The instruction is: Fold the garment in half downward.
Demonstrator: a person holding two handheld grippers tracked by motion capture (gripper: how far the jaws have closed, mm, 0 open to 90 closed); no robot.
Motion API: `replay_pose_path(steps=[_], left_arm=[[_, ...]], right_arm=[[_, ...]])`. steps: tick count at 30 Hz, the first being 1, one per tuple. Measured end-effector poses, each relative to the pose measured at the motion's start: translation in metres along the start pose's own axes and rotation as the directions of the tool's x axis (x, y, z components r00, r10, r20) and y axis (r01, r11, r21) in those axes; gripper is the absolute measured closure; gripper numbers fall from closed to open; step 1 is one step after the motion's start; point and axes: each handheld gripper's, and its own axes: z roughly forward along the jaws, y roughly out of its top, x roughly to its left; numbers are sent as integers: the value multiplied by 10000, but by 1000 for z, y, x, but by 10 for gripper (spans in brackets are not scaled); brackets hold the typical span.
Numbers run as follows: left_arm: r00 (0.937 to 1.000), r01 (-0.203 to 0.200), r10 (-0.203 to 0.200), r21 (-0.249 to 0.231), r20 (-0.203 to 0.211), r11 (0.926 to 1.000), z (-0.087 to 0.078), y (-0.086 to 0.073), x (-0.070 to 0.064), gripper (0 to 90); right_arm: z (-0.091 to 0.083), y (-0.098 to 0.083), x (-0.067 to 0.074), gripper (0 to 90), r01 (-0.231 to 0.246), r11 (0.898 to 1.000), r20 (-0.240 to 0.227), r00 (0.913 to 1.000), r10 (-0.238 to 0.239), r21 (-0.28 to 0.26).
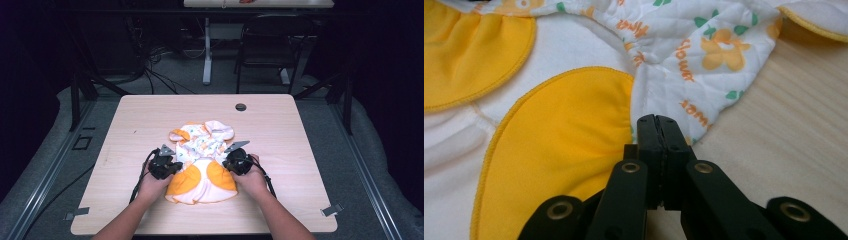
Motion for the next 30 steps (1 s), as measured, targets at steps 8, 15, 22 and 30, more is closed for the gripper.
replay_pose_path(steps=[8, 15, 22, 30], left_arm=[[9990, -435, 433, 129, 91, 9990, -6, -6, -5, 900], [9987, -402, 396, 171, 325, 9990, -10, -10, -7, 900], [9974, -535, 522, 264, 489, 9982, -15, -14, -13, 900], [9955, -589, 570, 239, 762, 9980, -21, -22, -21, 900]], right_arm=[[-7, -8, 10, 899, 236, 9997, -237, 9994, -235, 34], [-14, -15, 20, 899, 593, 9980, -492, 9971, -582, 211], [-20, -20, 27, 900, 937, 9949, -650, 9937, -912, 374], [-26, -28, 30, 899, 928, 9951, -809, 9927, -899, 336]])
